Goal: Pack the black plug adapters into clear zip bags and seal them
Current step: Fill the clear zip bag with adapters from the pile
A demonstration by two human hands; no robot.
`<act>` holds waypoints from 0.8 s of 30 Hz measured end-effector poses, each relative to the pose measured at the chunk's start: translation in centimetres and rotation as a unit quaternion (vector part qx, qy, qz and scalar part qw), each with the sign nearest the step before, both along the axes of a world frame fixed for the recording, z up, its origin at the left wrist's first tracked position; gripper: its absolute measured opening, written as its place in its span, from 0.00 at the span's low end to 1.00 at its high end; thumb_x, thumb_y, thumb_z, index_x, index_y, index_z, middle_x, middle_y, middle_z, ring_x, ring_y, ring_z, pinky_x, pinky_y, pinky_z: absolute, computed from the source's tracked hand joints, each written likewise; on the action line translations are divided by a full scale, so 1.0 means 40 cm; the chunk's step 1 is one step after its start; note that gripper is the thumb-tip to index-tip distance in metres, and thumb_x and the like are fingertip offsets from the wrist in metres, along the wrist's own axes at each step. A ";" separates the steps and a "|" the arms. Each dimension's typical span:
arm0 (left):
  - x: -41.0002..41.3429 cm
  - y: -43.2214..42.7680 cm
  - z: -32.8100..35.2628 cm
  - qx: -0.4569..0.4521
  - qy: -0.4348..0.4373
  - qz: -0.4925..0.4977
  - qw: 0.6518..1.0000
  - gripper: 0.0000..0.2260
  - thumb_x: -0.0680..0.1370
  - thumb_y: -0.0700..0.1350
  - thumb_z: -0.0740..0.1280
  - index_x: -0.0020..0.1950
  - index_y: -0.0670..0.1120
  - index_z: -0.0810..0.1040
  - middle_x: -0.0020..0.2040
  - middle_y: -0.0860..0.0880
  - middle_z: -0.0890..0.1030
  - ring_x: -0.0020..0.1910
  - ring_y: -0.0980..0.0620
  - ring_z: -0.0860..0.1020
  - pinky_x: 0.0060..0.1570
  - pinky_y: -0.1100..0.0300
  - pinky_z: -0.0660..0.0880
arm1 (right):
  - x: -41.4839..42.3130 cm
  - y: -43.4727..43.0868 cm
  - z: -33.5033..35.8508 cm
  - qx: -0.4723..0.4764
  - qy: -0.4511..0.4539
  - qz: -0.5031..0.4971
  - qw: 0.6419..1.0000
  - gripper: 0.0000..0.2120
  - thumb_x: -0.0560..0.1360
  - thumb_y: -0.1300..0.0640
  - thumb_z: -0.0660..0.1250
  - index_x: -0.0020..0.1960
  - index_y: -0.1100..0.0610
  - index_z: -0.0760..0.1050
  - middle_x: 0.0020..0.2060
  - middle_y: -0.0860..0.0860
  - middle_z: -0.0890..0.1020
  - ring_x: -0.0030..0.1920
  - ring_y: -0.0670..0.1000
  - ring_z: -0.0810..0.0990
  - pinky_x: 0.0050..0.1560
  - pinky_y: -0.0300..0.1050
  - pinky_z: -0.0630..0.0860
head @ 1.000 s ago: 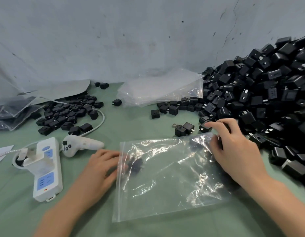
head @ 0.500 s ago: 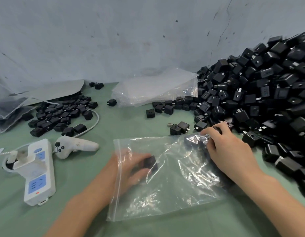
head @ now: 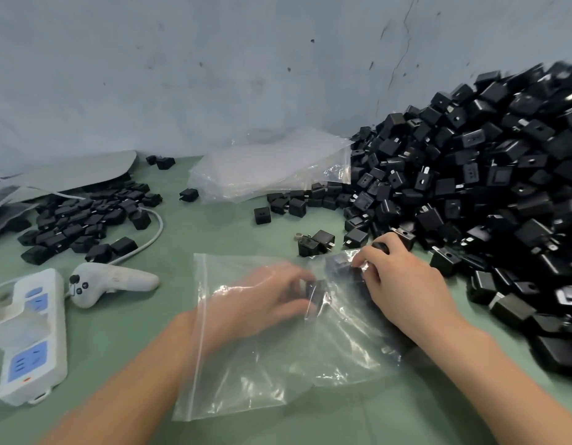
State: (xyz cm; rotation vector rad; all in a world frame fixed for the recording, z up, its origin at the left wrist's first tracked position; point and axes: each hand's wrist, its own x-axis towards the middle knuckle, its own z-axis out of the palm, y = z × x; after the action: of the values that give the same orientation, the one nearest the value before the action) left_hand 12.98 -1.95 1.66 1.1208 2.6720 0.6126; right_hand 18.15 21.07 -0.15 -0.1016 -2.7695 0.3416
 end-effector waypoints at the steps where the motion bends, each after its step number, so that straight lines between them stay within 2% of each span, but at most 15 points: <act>1: -0.003 0.013 0.004 -0.004 0.012 -0.006 1.000 0.15 0.81 0.50 0.65 0.68 0.53 0.73 0.48 0.59 0.73 0.43 0.66 0.72 0.48 0.74 0.67 | 0.000 0.000 0.000 0.001 0.001 0.000 1.000 0.09 0.81 0.53 0.59 0.55 0.43 0.77 0.55 0.46 0.71 0.37 0.49 0.70 0.31 0.43 0.69; 4: 0.003 0.055 0.003 0.014 -0.024 -0.001 1.000 0.19 0.82 0.45 0.65 0.73 0.50 0.69 0.47 0.62 0.69 0.41 0.70 0.72 0.47 0.78 0.68 | 0.000 0.002 0.000 -0.002 0.006 0.005 1.000 0.09 0.80 0.53 0.60 0.54 0.44 0.77 0.54 0.46 0.72 0.36 0.49 0.70 0.30 0.44 0.71; 6: 0.008 0.066 -0.006 0.045 -0.081 0.015 0.996 0.20 0.82 0.44 0.65 0.74 0.46 0.67 0.48 0.58 0.73 0.40 0.72 0.75 0.46 0.76 0.72 | 0.002 0.004 0.001 -0.008 0.011 0.008 1.000 0.09 0.80 0.54 0.60 0.54 0.45 0.78 0.53 0.46 0.72 0.35 0.48 0.69 0.30 0.44 0.70; 8: 0.013 0.060 -0.018 0.042 -0.091 0.037 0.994 0.13 0.82 0.50 0.63 0.66 0.51 0.68 0.45 0.53 0.78 0.38 0.68 0.78 0.42 0.70 0.76 | 0.002 0.005 0.001 -0.011 0.009 0.008 1.000 0.09 0.80 0.54 0.60 0.54 0.45 0.78 0.54 0.46 0.72 0.35 0.48 0.69 0.31 0.44 0.71; 10: 0.017 0.039 -0.029 0.001 -0.044 0.051 0.998 0.03 0.82 0.57 0.59 0.53 0.60 0.67 0.42 0.59 0.75 0.37 0.67 0.75 0.42 0.70 0.72 | 0.002 0.006 0.003 -0.013 0.002 0.008 1.000 0.10 0.81 0.53 0.59 0.56 0.45 0.77 0.55 0.46 0.72 0.37 0.49 0.70 0.32 0.45 0.72; 11: 0.019 0.028 -0.032 -0.019 -0.018 0.045 0.999 0.04 0.82 0.59 0.57 0.51 0.61 0.68 0.44 0.63 0.73 0.41 0.66 0.74 0.48 0.68 0.72 | 0.002 0.006 0.003 -0.013 -0.001 0.008 1.000 0.10 0.81 0.53 0.58 0.57 0.44 0.76 0.56 0.46 0.71 0.37 0.49 0.70 0.33 0.45 0.72; 12: 0.021 0.017 -0.036 -0.040 0.000 0.030 0.999 0.07 0.83 0.60 0.55 0.55 0.61 0.69 0.48 0.66 0.72 0.49 0.65 0.74 0.58 0.63 0.72 | 0.002 0.006 0.004 -0.011 -0.003 0.008 1.000 0.10 0.82 0.52 0.58 0.57 0.44 0.76 0.56 0.46 0.71 0.38 0.49 0.70 0.33 0.45 0.72; 13: 0.025 0.007 -0.037 -0.068 0.003 0.014 0.998 0.13 0.82 0.61 0.52 0.63 0.62 0.69 0.54 0.68 0.71 0.58 0.61 0.73 0.68 0.52 0.67 | 0.003 0.006 0.005 -0.008 -0.004 0.008 1.000 0.10 0.82 0.52 0.58 0.58 0.44 0.76 0.56 0.46 0.71 0.38 0.49 0.70 0.33 0.45 0.71; 14: 0.025 0.000 -0.042 -0.094 -0.005 0.007 0.995 0.18 0.82 0.62 0.49 0.70 0.62 0.66 0.62 0.63 0.72 0.64 0.57 0.72 0.73 0.44 0.60 | 0.003 0.005 0.006 -0.005 -0.005 0.008 1.000 0.11 0.82 0.52 0.57 0.58 0.44 0.76 0.56 0.46 0.71 0.38 0.49 0.70 0.34 0.44 0.71; 15: 0.023 -0.007 -0.049 -0.112 -0.018 0.008 0.994 0.21 0.81 0.63 0.46 0.73 0.63 0.62 0.65 0.58 0.72 0.64 0.53 0.73 0.74 0.39 0.56 | 0.005 0.004 0.006 -0.002 -0.006 0.009 1.000 0.11 0.82 0.52 0.57 0.59 0.44 0.76 0.57 0.46 0.71 0.38 0.48 0.70 0.34 0.44 0.71; 16: 0.018 -0.011 -0.056 -0.116 -0.027 0.007 0.993 0.20 0.82 0.63 0.45 0.72 0.63 0.60 0.65 0.54 0.73 0.60 0.51 0.74 0.74 0.37 0.55 | 0.005 0.003 0.007 0.000 -0.007 0.009 1.000 0.11 0.82 0.52 0.57 0.59 0.44 0.76 0.57 0.46 0.71 0.39 0.48 0.70 0.34 0.45 0.72; 18: 0.011 -0.005 -0.062 -0.094 -0.045 -0.006 0.994 0.17 0.84 0.60 0.48 0.72 0.65 0.59 0.65 0.50 0.71 0.59 0.51 0.73 0.74 0.39 0.56 | 0.007 0.004 0.007 0.002 -0.009 0.008 1.000 0.11 0.82 0.52 0.56 0.59 0.44 0.75 0.57 0.46 0.70 0.39 0.48 0.70 0.35 0.45 0.74; 20: 0.006 0.009 -0.056 -0.064 -0.050 -0.028 0.996 0.20 0.84 0.56 0.52 0.77 0.64 0.58 0.65 0.50 0.69 0.63 0.50 0.71 0.73 0.47 0.61 | 0.008 0.004 0.007 0.003 -0.011 0.008 1.000 0.11 0.82 0.52 0.56 0.59 0.44 0.75 0.57 0.46 0.70 0.40 0.48 0.70 0.35 0.45 0.75; 22: -0.002 0.014 -0.049 -0.051 -0.010 -0.050 0.997 0.21 0.85 0.53 0.54 0.78 0.58 0.60 0.59 0.55 0.68 0.57 0.56 0.71 0.68 0.54 0.66 | 0.007 0.005 0.006 0.002 -0.009 0.011 1.000 0.11 0.82 0.52 0.56 0.59 0.44 0.75 0.57 0.46 0.70 0.40 0.48 0.71 0.35 0.45 0.74; 24: -0.005 0.012 -0.045 -0.048 0.053 -0.064 0.995 0.20 0.84 0.54 0.55 0.76 0.55 0.64 0.57 0.58 0.68 0.52 0.61 0.71 0.63 0.62 0.69 | 0.005 0.006 0.005 -0.002 -0.005 0.014 1.000 0.10 0.82 0.51 0.57 0.58 0.44 0.75 0.56 0.45 0.70 0.40 0.48 0.71 0.34 0.45 0.73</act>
State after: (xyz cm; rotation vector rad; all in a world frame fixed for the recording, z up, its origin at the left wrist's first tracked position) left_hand 12.77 -1.48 -0.13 1.3185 2.6578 0.4107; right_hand 18.37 21.33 0.05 -0.0666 -2.7826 0.3533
